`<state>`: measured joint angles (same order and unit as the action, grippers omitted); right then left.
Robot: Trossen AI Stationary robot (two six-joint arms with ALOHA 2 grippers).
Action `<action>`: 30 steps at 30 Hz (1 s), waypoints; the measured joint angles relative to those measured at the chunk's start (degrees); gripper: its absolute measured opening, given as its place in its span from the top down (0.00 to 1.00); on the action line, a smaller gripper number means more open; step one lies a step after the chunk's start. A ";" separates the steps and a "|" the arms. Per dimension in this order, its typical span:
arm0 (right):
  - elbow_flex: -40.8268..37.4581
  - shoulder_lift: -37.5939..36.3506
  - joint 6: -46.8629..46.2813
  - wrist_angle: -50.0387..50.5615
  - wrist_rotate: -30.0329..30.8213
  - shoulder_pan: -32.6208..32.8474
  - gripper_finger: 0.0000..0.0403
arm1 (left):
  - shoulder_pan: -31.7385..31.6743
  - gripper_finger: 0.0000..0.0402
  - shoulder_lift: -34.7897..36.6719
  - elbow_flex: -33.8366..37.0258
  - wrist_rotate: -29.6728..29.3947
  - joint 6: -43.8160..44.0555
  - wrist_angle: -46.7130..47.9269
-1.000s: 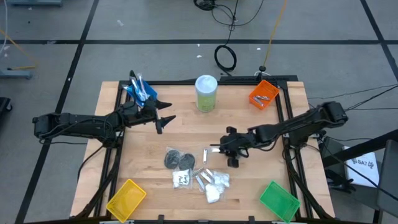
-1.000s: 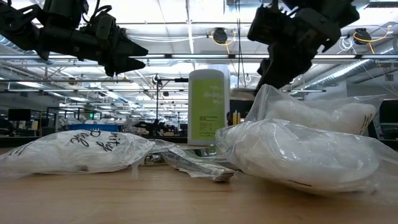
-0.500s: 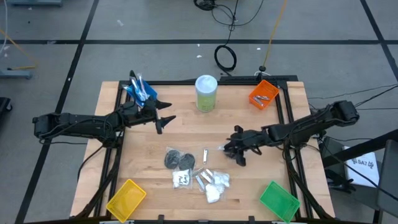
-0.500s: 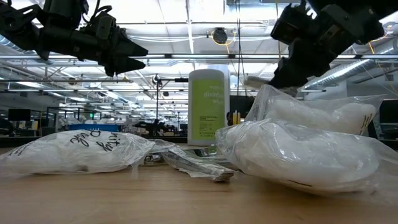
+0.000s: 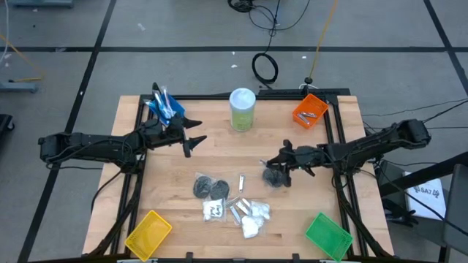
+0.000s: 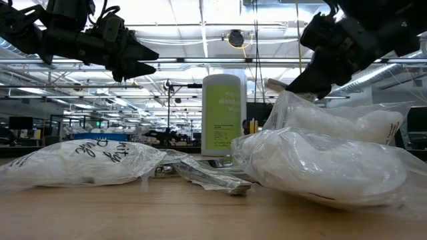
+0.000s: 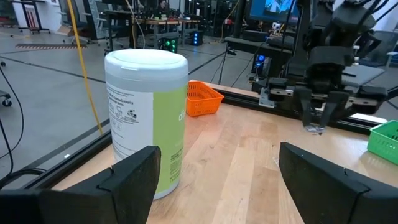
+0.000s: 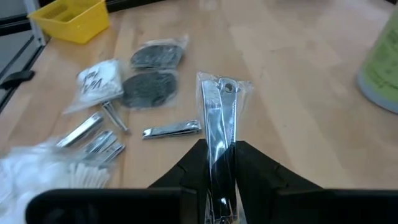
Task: Pick & Place Travel size toiletries
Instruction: Put the nail cutter into the orange bin
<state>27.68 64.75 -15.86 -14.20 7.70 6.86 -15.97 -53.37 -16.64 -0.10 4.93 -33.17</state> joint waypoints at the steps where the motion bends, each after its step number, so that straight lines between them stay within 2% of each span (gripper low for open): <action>1: -0.02 0.00 0.00 0.00 -0.02 -0.44 0.86 | -0.02 0.20 0.00 0.00 -0.02 0.00 -0.02; 30: -0.04 0.00 0.42 -0.11 0.00 -16.70 0.86 | -0.01 0.20 0.00 0.00 0.00 0.01 0.00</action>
<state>27.64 64.75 -15.44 -14.31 7.70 -9.84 -15.98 -53.36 -16.64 -0.10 4.94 -33.17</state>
